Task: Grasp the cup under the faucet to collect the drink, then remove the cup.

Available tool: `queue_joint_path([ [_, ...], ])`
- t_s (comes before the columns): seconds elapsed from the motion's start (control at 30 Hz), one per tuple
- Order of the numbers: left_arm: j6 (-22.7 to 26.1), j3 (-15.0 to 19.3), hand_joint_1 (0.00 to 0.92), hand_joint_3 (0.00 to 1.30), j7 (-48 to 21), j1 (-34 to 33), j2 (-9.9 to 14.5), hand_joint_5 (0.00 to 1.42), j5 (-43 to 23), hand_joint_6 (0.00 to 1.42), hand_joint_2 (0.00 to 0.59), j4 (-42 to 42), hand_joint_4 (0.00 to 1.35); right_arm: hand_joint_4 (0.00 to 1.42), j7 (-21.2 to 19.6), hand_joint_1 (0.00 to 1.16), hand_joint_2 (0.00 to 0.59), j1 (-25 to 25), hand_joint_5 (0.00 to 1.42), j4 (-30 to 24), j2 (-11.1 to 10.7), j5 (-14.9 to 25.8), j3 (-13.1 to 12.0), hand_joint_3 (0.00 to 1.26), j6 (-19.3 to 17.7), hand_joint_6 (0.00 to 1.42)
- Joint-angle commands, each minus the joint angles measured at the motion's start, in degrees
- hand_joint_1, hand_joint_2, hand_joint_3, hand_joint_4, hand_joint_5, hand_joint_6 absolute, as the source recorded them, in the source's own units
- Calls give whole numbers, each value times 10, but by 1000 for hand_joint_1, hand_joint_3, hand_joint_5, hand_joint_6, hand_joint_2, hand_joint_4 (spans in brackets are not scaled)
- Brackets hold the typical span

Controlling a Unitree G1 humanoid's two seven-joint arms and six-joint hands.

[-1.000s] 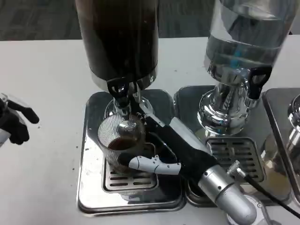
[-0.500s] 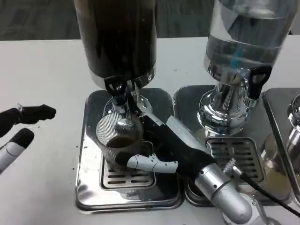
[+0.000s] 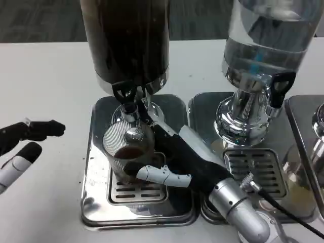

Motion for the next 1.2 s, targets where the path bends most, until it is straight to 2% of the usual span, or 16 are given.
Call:
queue_joint_path([
  [0.03, -8, -6, 0, 471, 5, -6, 10, 342, 3, 375, 124, 9, 413, 0, 4, 138, 0, 12, 2, -11, 1, 6, -2, 0, -2, 175],
  [0.3, -7, -15, 0, 476, 2, -11, 14, 342, 5, 379, 141, 16, 424, 0, -6, 157, 2, 22, 56, -18, 1, 17, -11, 0, -24, 212],
  [0.7, -10, -23, 0, 476, 0, -18, 26, 337, 3, 382, 149, 27, 424, 14, -10, 213, 41, 50, 142, -72, 3, 20, -19, 0, -16, 286],
  [0.93, -11, -27, 0, 476, -7, -27, 33, 336, 0, 397, 152, 39, 395, 81, -5, 237, 55, 64, 211, -89, 3, 26, -22, 49, -10, 338],
  [1.2, -12, -31, 0, 475, -13, -31, 37, 336, -2, 398, 154, 47, 401, 109, 6, 286, 75, 56, 246, -79, 8, 45, -19, 86, -14, 330],
])
